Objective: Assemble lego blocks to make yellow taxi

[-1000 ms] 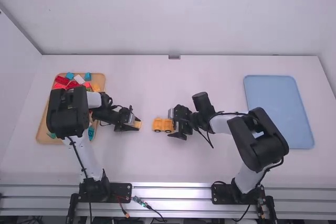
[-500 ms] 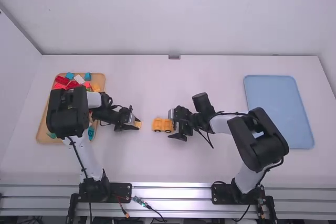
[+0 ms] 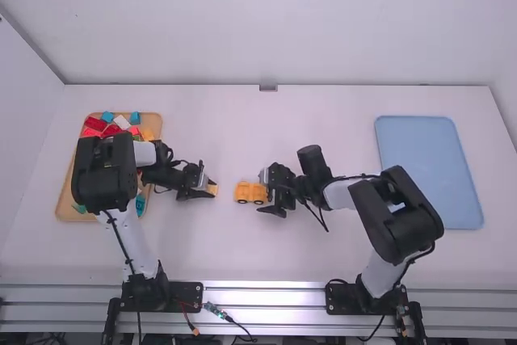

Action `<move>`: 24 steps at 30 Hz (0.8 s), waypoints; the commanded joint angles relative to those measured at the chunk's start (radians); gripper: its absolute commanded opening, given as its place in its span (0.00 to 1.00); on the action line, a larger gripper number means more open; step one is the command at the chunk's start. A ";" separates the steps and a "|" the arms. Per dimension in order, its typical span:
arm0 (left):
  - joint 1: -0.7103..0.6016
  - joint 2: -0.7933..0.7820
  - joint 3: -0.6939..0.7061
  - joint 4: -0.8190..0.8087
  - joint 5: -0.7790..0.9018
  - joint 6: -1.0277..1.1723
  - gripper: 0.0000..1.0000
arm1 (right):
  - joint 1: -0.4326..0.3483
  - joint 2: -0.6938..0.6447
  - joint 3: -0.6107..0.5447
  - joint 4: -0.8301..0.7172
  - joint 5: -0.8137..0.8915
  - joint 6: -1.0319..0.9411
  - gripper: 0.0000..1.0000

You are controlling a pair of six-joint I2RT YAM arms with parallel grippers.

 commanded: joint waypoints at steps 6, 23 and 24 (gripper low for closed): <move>-0.006 0.008 0.006 -0.001 0.006 -0.022 0.29 | 0.005 0.096 -0.078 0.231 -0.017 0.128 0.99; -0.006 0.008 0.006 -0.005 0.016 -0.022 0.30 | 0.005 0.287 0.062 0.268 -0.051 0.234 0.95; -0.006 0.008 0.006 -0.005 0.017 -0.022 0.31 | 0.005 0.287 0.062 0.269 -0.051 0.234 0.93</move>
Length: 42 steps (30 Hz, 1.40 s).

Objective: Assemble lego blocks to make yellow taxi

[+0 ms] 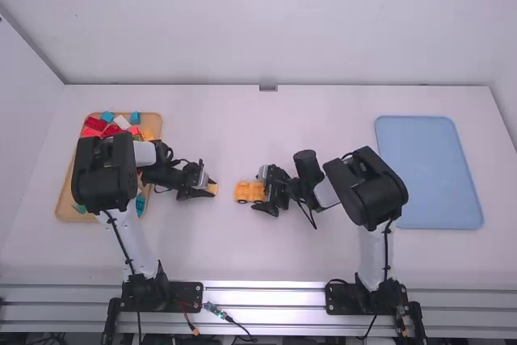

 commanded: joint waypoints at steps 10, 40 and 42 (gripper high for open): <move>-0.007 0.008 0.006 -0.011 0.048 0.001 0.30 | 0.005 0.017 0.000 -0.004 0.007 0.004 0.55; -0.007 0.007 0.014 -0.038 0.094 0.001 0.11 | -0.035 0.017 -0.005 -0.090 0.026 -0.147 0.56; -0.007 0.007 0.030 -0.071 0.093 0.001 0.14 | -0.047 0.016 -0.005 -0.090 0.025 -0.147 0.57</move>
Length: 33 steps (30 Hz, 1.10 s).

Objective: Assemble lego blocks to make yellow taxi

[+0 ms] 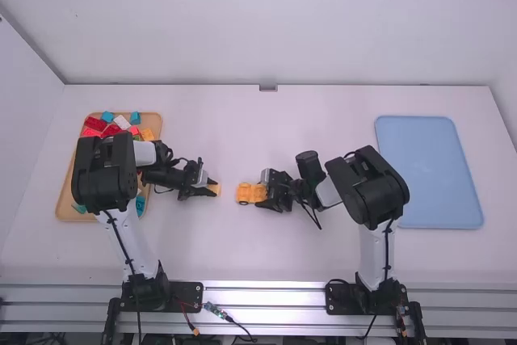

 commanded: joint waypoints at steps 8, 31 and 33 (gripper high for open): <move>-0.007 0.007 0.087 -0.137 -0.074 0.000 0.66 | -0.016 0.013 -0.005 -0.009 0.024 -0.023 0.64; -0.066 0.007 0.011 0.004 -0.135 -0.011 0.63 | 0.002 0.011 -0.003 -0.001 0.031 -0.019 0.68; -0.074 0.007 0.011 0.034 -0.141 -0.072 0.57 | 0.002 0.011 -0.002 -0.002 0.031 -0.019 0.68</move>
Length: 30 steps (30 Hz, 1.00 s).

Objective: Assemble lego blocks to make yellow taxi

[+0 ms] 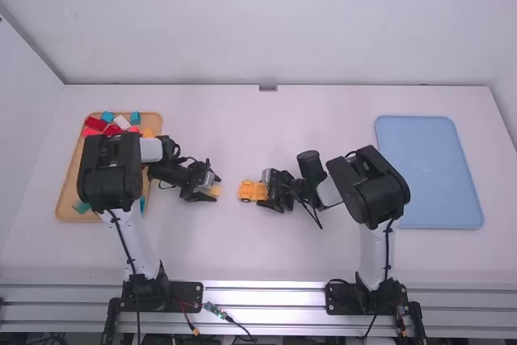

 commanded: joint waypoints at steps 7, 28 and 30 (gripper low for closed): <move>-0.018 0.006 -0.018 0.058 -0.030 -0.165 0.52 | 0.003 0.012 -0.002 -0.006 0.014 0.004 0.68; 0.031 0.006 0.014 -0.033 0.006 -0.068 0.83 | 0.003 0.012 0.000 -0.005 0.014 0.004 0.71; 0.056 0.006 0.007 -0.088 0.052 0.059 0.83 | 0.002 0.012 -0.001 -0.005 0.014 0.004 0.71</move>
